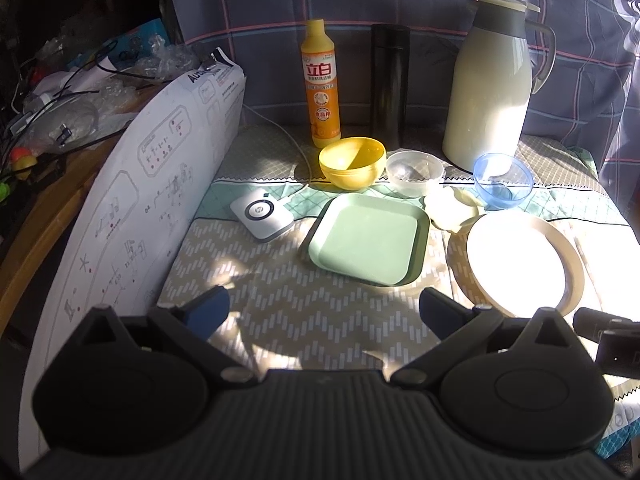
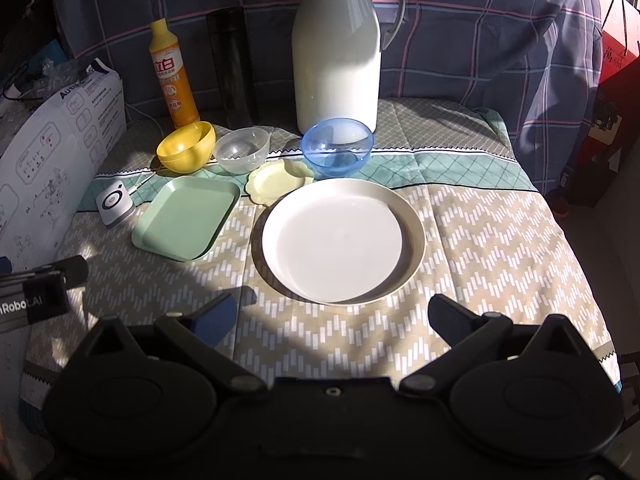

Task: Organize plates and bowls
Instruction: 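Move both grippers toward the large white round plate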

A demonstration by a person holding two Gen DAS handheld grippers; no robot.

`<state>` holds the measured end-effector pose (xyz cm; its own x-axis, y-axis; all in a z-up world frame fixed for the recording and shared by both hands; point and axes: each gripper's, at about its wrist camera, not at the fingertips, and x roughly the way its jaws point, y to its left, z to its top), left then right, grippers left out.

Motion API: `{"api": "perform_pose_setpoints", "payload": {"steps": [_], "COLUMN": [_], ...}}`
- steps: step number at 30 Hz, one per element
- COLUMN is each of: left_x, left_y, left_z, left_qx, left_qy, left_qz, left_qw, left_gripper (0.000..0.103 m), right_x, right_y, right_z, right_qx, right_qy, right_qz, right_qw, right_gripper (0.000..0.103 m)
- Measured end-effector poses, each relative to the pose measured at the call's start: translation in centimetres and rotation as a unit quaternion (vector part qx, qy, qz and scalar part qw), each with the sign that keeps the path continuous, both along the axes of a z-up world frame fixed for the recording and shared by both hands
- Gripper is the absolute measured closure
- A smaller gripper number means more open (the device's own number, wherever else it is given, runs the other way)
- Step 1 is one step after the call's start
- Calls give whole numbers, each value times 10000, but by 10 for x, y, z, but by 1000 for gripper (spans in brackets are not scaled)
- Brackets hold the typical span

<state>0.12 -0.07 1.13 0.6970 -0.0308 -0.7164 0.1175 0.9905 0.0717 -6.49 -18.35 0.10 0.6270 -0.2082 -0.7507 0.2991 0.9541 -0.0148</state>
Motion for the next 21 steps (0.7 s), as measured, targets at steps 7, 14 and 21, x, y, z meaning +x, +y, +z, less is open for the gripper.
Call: {"api": "perform_pose_setpoints", "payload": {"steps": [7, 14, 21], "left_x": [0, 2, 6], "left_y": [-3, -4, -9], "left_z": [-1, -3, -8], "left_qx": [18, 23, 47], "left_qy": [2, 45, 102], "left_qz": [-33, -25, -71], "left_qw": [10000, 10000, 9999], "left_gripper": [0, 0, 0], "right_x": [1, 3, 5], "right_y": [-2, -4, -5], "right_z": [0, -2, -6], "right_qx": [22, 46, -31], "right_qy": [-1, 20, 30], "right_qz": [-25, -44, -55], "right_qw": [10000, 10000, 10000], "right_gripper": [0, 0, 0]}}
